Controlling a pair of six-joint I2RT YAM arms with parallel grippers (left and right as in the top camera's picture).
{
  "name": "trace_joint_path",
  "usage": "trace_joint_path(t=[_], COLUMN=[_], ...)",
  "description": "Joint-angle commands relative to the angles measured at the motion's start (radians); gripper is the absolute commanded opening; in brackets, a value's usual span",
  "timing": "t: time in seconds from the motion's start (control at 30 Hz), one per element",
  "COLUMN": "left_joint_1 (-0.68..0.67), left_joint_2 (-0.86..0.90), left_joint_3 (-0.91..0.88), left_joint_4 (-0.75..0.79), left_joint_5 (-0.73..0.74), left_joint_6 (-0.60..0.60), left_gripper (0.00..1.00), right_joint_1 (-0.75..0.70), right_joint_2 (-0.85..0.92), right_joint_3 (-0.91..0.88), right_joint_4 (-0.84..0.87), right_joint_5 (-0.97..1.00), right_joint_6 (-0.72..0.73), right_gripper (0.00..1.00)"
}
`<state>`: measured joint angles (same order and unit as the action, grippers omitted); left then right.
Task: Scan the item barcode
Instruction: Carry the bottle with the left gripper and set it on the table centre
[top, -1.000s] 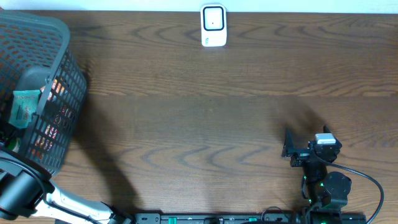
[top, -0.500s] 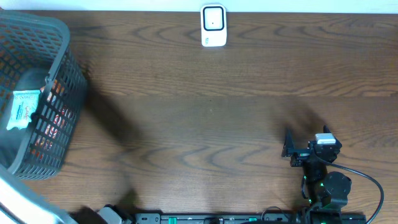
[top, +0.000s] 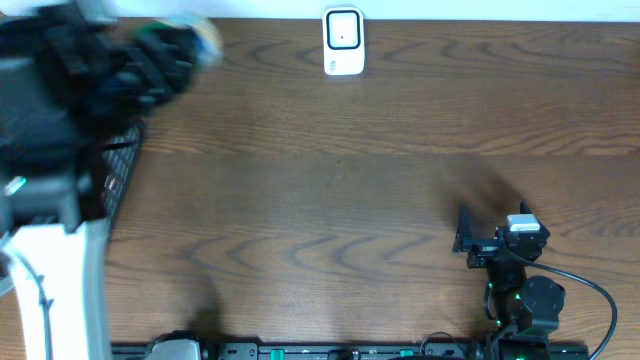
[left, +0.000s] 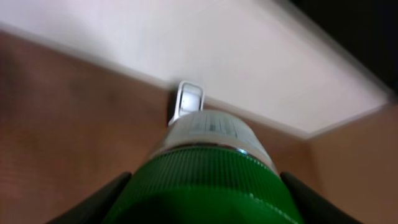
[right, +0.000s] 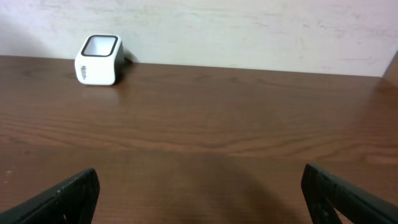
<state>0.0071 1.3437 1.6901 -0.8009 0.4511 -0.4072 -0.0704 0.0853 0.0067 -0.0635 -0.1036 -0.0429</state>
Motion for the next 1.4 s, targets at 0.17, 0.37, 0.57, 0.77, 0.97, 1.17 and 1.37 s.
trace_joint_path(t=[0.17, 0.37, 0.57, 0.77, 0.97, 1.17, 1.37], left_joint_1=[-0.241, -0.345, -0.399, -0.434, -0.501, -0.580, -0.646], left_joint_2=[0.240, 0.420, 0.558, 0.657, 0.742, 0.792, 0.793], left_joint_3=[-0.004, -0.004, -0.004, -0.004, -0.004, -0.007, -0.007], left_joint_4=[-0.179, -0.197, -0.185, -0.180, -0.121, -0.138, -0.175], left_joint_5=[-0.266, -0.282, -0.383, -0.445, -0.460, -0.598, -0.665], left_joint_6=[0.089, 0.103, -0.097, -0.504, -0.594, -0.584, -0.556], left_gripper=[0.60, 0.60, 0.61, 0.60, 0.60, 0.61, 0.66], right_joint_1=[0.006, 0.006, 0.006, 0.006, 0.006, 0.006, 0.006], right_joint_2=[-0.001, -0.001, -0.001, -0.001, -0.001, -0.001, -0.001], right_joint_3=[-0.001, -0.001, -0.001, -0.001, -0.001, -0.001, -0.001], right_joint_4=[-0.004, -0.004, -0.004, -0.004, -0.004, -0.004, -0.004], right_joint_5=[0.001, 0.001, 0.001, 0.001, 0.001, 0.001, 0.001], right_joint_6=[0.012, 0.012, 0.012, 0.012, 0.012, 0.012, 0.013], right_gripper=[0.99, 0.99, 0.99, 0.99, 0.99, 0.99, 0.99])
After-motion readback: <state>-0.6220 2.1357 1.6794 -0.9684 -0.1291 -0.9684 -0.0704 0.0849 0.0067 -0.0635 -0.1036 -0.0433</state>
